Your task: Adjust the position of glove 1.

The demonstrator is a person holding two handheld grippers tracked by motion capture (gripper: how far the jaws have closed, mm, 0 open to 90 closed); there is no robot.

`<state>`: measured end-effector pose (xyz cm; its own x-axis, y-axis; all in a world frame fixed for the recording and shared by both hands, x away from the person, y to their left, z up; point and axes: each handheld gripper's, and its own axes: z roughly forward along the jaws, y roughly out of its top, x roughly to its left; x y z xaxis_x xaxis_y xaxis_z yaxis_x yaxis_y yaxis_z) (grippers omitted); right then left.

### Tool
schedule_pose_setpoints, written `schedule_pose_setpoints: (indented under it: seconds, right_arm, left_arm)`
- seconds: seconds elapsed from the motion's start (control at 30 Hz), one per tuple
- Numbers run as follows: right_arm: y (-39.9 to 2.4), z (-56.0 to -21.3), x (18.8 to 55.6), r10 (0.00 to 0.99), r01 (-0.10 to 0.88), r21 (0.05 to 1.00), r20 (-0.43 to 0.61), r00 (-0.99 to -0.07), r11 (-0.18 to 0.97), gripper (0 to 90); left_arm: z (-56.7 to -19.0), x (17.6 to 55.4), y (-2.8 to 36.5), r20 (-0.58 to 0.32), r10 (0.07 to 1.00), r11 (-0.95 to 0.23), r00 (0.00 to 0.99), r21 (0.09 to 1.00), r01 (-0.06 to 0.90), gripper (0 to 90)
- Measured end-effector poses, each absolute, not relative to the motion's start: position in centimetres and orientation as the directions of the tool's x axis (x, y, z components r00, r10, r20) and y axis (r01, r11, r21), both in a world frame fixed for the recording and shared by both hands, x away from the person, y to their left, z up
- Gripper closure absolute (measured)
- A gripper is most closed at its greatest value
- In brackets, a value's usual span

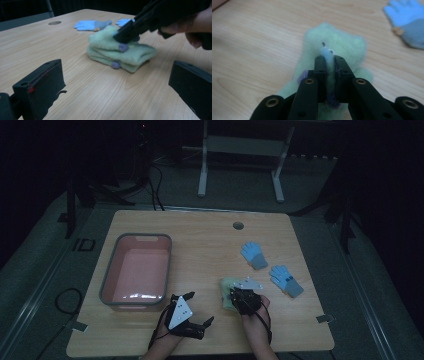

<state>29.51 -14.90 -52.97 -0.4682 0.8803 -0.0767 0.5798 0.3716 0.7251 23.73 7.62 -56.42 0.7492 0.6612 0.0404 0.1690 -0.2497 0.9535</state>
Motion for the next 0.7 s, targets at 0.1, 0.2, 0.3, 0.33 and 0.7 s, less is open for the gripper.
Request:
schedule_pose_setpoints:
  seconds: [0.1, 0.2, 0.3, 0.33, 0.7]
  right_arm:
    - [-15.1, -53.5, 29.7, 0.866, 0.579, 0.714, -0.078, -0.494, 0.395, 78.8]
    - [-15.6, -53.3, 29.9, 0.853, 0.573, 0.718, -0.057, -0.518, 0.395, 72.5]
    - [-16.2, -52.8, 29.9, 0.843, 0.562, 0.723, -0.051, -0.536, 0.402, 64.6]
    - [-16.4, -52.6, 29.9, 0.840, 0.561, 0.725, -0.045, -0.541, 0.400, 61.6]
    - [-18.6, -50.8, 31.4, 0.782, 0.557, 0.732, 0.054, -0.621, 0.392, 17.7]
  left_arm:
    - [-56.4, 23.8, 7.6, 0.037, 0.659, -0.248, 0.751, 0.953, 0.171, 0.3]
    - [-56.4, 23.7, 7.6, 0.041, 0.659, -0.251, 0.751, 0.953, 0.169, 0.2]
    - [-56.4, 23.7, 7.6, 0.047, 0.659, -0.258, 0.751, 0.952, 0.167, 0.2]
    - [-56.4, 23.7, 7.5, 0.047, 0.658, -0.261, 0.751, 0.951, 0.168, 0.2]
    - [-56.4, 23.9, 7.4, 0.033, 0.655, -0.261, 0.755, 0.948, 0.185, 0.2]
